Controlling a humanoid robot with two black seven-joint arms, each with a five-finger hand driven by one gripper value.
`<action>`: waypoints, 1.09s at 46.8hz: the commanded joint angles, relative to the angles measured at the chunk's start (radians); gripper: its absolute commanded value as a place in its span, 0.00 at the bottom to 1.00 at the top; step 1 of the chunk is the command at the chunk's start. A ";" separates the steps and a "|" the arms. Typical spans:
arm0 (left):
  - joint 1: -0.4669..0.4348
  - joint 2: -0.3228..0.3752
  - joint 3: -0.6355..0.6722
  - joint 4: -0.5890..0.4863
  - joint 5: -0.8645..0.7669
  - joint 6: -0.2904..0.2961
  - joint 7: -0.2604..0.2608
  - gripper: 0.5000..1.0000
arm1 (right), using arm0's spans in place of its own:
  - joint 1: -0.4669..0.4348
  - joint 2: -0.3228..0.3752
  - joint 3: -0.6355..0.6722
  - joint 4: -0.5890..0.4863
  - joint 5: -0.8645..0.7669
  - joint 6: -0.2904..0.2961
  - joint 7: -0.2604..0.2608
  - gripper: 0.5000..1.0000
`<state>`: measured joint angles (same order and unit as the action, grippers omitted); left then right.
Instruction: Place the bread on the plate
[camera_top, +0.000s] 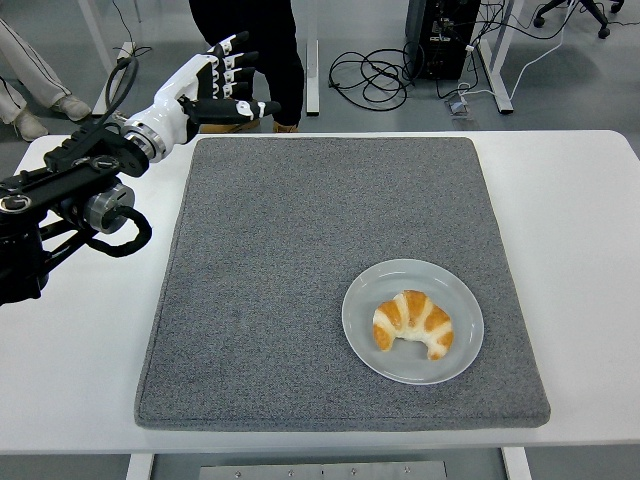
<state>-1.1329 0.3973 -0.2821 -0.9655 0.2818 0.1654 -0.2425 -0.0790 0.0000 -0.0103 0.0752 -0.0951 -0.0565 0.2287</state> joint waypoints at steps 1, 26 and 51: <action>0.005 0.015 -0.015 0.048 -0.026 -0.020 -0.001 0.90 | -0.001 0.000 0.001 0.000 0.000 0.000 0.000 1.00; 0.005 0.018 -0.087 0.424 -0.116 -0.241 -0.004 0.91 | -0.001 0.000 0.001 0.002 0.002 0.003 0.000 1.00; 0.028 0.015 -0.170 0.450 -0.156 -0.284 -0.009 0.93 | -0.001 0.000 0.001 0.003 0.002 0.003 0.000 1.00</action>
<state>-1.1071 0.4169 -0.4565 -0.5148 0.1240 -0.1181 -0.2502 -0.0797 0.0000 -0.0092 0.0782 -0.0940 -0.0537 0.2285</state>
